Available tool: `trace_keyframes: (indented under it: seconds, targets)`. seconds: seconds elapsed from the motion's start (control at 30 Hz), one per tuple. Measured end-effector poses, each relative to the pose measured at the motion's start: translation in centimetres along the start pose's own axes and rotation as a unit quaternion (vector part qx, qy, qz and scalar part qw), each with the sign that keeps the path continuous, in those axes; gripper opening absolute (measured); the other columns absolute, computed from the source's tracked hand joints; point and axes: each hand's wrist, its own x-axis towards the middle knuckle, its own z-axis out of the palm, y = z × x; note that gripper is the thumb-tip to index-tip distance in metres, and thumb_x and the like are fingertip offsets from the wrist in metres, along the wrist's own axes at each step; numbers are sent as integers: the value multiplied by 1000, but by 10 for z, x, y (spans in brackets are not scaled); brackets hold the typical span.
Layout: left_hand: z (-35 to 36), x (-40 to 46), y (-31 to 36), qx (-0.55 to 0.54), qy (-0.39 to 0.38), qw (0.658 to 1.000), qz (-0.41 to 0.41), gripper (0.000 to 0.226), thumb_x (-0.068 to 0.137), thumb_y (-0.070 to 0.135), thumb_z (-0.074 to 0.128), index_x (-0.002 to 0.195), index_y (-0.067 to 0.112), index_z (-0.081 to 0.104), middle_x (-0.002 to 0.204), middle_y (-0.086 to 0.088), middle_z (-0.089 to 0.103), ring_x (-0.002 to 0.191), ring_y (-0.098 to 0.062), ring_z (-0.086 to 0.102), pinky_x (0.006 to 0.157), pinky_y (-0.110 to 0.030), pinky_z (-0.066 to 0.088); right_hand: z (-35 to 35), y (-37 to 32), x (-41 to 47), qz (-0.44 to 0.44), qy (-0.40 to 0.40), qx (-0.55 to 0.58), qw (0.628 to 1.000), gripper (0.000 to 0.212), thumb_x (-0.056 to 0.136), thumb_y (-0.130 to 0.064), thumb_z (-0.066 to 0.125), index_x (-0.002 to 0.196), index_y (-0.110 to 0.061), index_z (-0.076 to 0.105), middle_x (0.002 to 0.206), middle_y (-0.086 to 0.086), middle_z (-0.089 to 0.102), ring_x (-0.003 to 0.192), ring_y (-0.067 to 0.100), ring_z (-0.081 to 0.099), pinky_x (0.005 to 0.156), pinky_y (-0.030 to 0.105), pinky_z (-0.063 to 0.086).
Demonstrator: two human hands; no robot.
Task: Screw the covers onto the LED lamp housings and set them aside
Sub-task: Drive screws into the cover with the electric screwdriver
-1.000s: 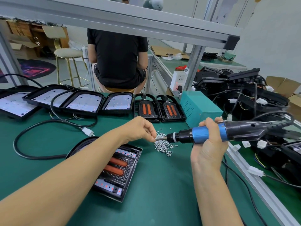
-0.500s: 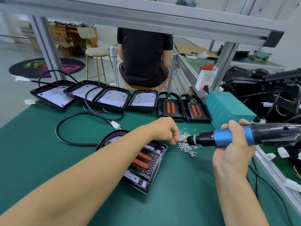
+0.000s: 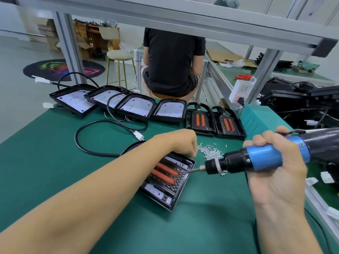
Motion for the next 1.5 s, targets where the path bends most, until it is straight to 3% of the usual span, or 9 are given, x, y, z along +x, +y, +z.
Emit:
trace_keyframes:
  seconds: [0.1, 0.23, 0.4, 0.6, 0.8, 1.03, 1.13, 1.4, 1.5]
  targets:
    - [1, -20, -4, 42, 53, 998, -8, 14, 88, 16, 58, 86, 18, 72, 85, 2, 64, 77, -16, 52, 76, -30, 45, 4, 3, -14, 31, -65, -27, 997, 21, 78, -6, 55, 92, -20, 52, 66, -6, 50, 59, 9, 53, 66, 22, 48]
    - [18, -67, -12, 101, 219, 970, -4, 26, 97, 26, 44, 92, 20, 69, 95, 7, 65, 93, -21, 53, 82, -31, 33, 11, 14, -26, 36, -115, -89, 989, 26, 73, -3, 58, 94, -18, 52, 65, -4, 51, 61, 14, 51, 68, 26, 47]
    - [40, -138, -32, 5, 329, 944, 19, 31, 92, 42, 46, 105, 26, 70, 114, 18, 61, 114, -6, 46, 98, -25, 22, 17, 22, -33, 45, -136, -141, 980, 27, 72, -1, 59, 90, -20, 55, 65, -3, 53, 63, 16, 52, 64, 26, 46]
    - [79, -192, -53, 19, 317, 944, 92, 37, 79, 52, 58, 108, 32, 68, 120, 20, 59, 125, -4, 41, 107, -27, 21, 21, 27, -36, 39, -139, -168, 975, 29, 73, 0, 60, 88, -24, 58, 68, -3, 55, 65, 17, 53, 64, 27, 47]
    - [89, -180, -49, 116, 327, 929, 131, 31, 68, 17, 80, 96, 26, 70, 107, 7, 64, 111, -17, 55, 101, -39, 30, 31, 30, -40, 36, -156, -184, 970, 31, 73, 0, 60, 82, -29, 63, 66, -3, 55, 65, 17, 53, 65, 26, 48]
    - [87, -169, -43, 182, 350, 908, 144, 19, 73, 9, 77, 82, 24, 70, 98, 5, 66, 98, -18, 64, 99, -40, 33, 36, 30, -40, 38, -165, -208, 963, 30, 73, -1, 61, 83, -29, 63, 67, -4, 55, 67, 18, 51, 67, 27, 46]
    - [87, -168, -44, 191, 354, 904, 146, 20, 71, 8, 78, 81, 24, 70, 97, 5, 66, 97, -16, 64, 98, -40, 34, 34, 30, -40, 42, -159, -213, 963, 25, 72, -2, 61, 85, -23, 58, 68, -1, 53, 68, 19, 50, 67, 27, 46]
    - [90, -168, -45, 195, 357, 902, 147, 28, 66, 5, 81, 82, 24, 70, 99, 5, 66, 99, -16, 64, 98, -41, 42, 33, 28, -38, 50, -165, -223, 959, 28, 73, -3, 62, 70, -32, 61, 74, -3, 52, 68, 16, 51, 68, 27, 46]
    - [91, -168, -45, 197, 360, 900, 147, 26, 69, 4, 79, 83, 24, 70, 100, 6, 66, 100, -16, 64, 99, -41, 38, 33, 27, -39, 45, -178, -228, 956, 30, 73, -2, 62, 69, -31, 61, 74, -3, 52, 69, 16, 50, 69, 27, 46]
